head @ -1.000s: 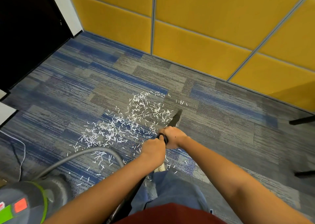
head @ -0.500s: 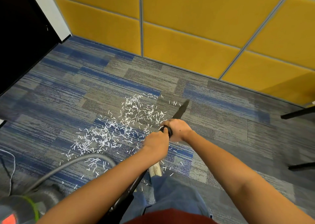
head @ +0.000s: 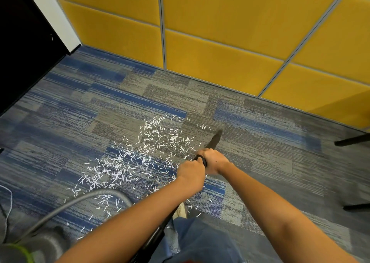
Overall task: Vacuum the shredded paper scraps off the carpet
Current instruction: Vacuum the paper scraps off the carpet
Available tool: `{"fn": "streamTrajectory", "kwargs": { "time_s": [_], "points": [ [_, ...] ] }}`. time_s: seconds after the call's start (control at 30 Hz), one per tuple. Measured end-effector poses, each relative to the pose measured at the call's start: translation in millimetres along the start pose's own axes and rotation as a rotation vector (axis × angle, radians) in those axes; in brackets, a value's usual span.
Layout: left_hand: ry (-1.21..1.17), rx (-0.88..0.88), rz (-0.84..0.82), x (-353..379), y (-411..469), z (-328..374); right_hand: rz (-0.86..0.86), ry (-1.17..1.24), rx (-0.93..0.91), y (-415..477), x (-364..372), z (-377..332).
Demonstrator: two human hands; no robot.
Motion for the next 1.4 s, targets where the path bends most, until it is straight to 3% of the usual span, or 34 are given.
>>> {"fn": "streamTrajectory", "kwargs": {
  "time_s": [0.23, 0.9, 1.4],
  "points": [
    [-0.012, -0.038, -0.033, -5, 0, -12, -0.033, -0.049, -0.019, 13, -4, -8],
    [-0.128, -0.253, 0.005, 8, -44, -101, -0.129, -0.195, -0.211, 66, 3, -116],
    [-0.091, -0.118, -0.056, 6, -35, -79, -0.09, -0.195, -0.133, 48, 9, -81]
  ]
}}
Point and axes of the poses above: each hand's wrist, its own y-axis towards the middle knuckle, its own x-axis out of the palm, z = x × y, the point moved 2 cm from there along y, towards the middle knuckle, and after that the axes turned 1 degree about -z, right-handed, at the moved point
